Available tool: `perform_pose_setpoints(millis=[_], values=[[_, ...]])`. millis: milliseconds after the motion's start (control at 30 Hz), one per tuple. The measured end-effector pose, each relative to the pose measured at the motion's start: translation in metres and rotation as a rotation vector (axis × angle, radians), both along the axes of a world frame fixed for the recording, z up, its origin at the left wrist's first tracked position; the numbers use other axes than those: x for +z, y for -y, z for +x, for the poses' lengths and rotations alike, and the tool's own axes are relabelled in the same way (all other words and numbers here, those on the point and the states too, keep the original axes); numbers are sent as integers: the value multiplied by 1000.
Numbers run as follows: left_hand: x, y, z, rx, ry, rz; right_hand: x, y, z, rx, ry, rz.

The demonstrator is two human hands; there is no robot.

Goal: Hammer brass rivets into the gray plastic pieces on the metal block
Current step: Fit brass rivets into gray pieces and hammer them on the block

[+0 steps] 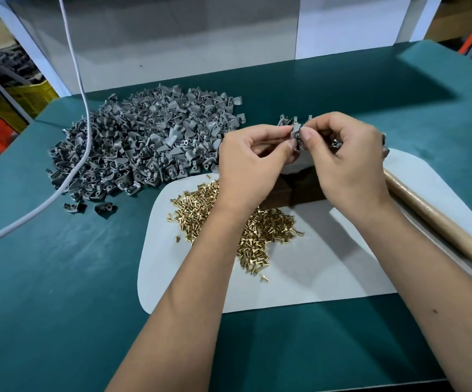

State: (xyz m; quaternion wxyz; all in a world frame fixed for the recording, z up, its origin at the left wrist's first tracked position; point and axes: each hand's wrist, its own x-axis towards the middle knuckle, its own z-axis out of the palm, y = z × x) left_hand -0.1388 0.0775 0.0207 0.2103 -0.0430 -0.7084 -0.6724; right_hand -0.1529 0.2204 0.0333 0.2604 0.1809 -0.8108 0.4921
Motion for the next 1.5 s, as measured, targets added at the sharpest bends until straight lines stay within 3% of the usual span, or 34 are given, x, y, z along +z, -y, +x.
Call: perform_pose_setpoints(millis=[467, 1100, 1500], values=[[1, -5, 0, 37, 20, -43, 0, -1, -1, -60, -31, 93], [2, -8, 2, 130, -14, -269, 1, -1, 0, -38, 28, 102], [-2, -6, 2, 124, -38, -230, 2, -2, 0, 46, 53, 74]])
